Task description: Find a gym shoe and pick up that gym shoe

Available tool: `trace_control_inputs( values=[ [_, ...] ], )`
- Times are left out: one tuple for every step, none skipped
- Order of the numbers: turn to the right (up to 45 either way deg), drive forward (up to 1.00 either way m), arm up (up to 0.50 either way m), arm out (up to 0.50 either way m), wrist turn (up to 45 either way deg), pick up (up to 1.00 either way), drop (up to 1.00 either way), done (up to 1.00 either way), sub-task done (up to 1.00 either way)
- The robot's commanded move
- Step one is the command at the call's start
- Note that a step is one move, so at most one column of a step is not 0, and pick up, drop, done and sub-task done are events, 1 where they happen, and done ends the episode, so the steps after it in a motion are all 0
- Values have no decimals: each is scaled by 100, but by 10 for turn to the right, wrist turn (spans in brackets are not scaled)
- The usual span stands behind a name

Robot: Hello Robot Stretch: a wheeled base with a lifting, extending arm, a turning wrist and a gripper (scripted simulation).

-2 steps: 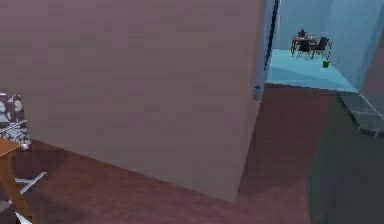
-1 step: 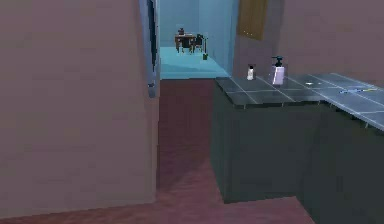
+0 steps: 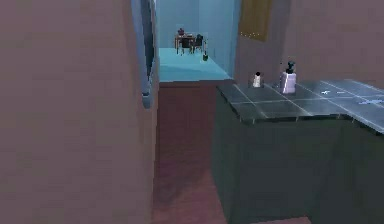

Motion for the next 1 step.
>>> trace_control_inputs(
  values=[
    [0,100,0,0,0,0,0,0,0]
  ],
)
